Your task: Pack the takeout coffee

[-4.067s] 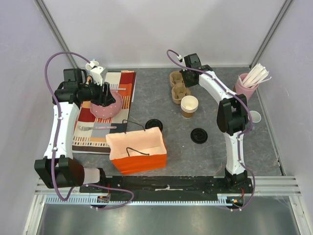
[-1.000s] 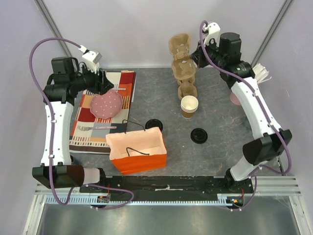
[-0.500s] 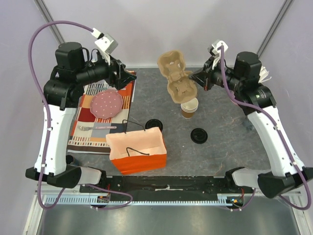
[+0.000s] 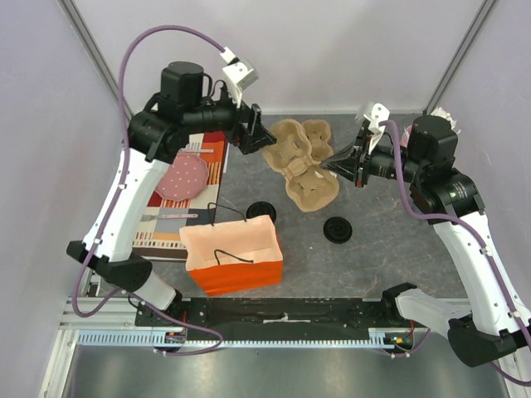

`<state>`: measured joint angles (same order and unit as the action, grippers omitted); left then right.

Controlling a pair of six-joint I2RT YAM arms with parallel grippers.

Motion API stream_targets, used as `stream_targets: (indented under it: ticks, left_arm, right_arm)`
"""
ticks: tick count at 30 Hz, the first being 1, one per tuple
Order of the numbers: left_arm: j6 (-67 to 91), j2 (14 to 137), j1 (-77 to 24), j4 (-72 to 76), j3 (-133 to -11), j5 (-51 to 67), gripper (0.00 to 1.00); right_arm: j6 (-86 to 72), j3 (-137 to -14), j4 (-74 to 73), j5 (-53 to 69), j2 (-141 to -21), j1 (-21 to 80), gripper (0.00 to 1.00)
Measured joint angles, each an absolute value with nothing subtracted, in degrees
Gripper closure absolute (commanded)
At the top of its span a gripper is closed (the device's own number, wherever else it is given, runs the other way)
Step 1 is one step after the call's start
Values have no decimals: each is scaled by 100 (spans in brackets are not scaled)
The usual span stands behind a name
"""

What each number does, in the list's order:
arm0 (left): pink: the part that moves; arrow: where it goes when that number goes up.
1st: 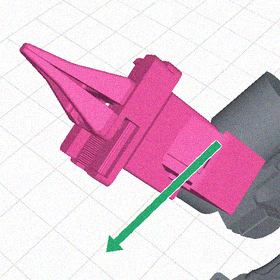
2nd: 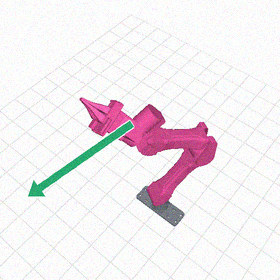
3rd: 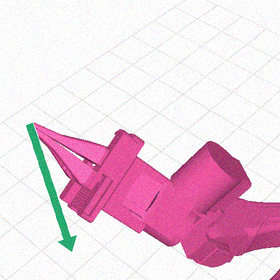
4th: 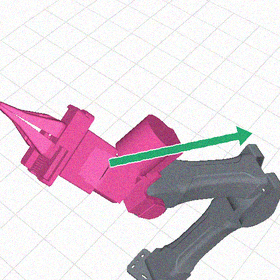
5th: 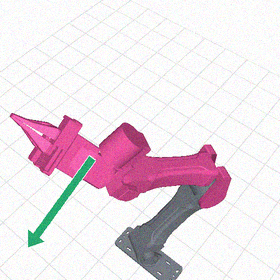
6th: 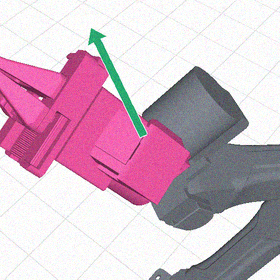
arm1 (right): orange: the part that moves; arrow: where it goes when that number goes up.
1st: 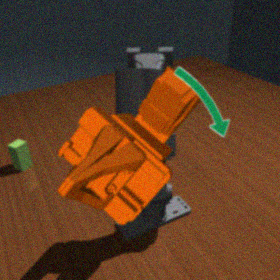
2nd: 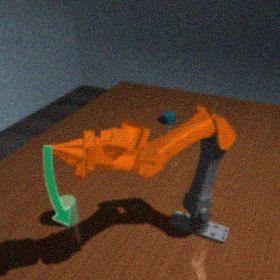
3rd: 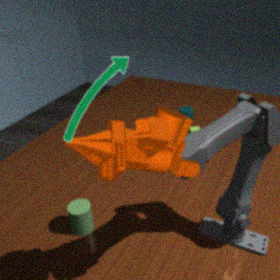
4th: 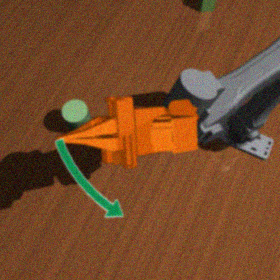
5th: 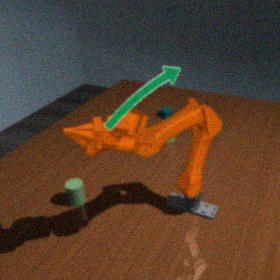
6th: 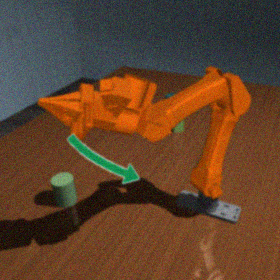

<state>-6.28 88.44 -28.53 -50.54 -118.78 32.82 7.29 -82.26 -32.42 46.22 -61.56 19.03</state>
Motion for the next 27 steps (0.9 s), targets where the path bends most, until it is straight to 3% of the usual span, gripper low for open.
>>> stream_targets:
  ticks: [5,8,10,11,18,26,27]
  left_arm:
    - [-624,9216,-3048,-5105,-11913,3181,13]
    - [-624,9330,-3120,-5105,-12001,3155,21]
    - [-624,9356,-3135,-5100,-12042,3148,40]
    - [-615,9358,-3138,-5105,-12062,3148,55]
    - [-609,9356,-3138,-5109,-12095,3162,96]
    - [-591,9185,-3135,-5127,-11817,3122,98]
    - [-569,9157,-3135,-5127,-11797,3076,98]
  right_arm:
    - [795,-8215,-3288,4746,-6158,1931,100]
    - [829,-8215,-3304,4786,-6182,1973,100]
    - [843,-8215,-3312,4794,-6211,2003,100]
    - [845,-8215,-3312,4794,-6224,2014,100]
    - [867,-8215,-3332,4737,-6313,2043,100]
    - [768,-8217,-3402,4372,-6552,2053,100]
    - [731,-8217,-3402,4316,-6578,2053,93]
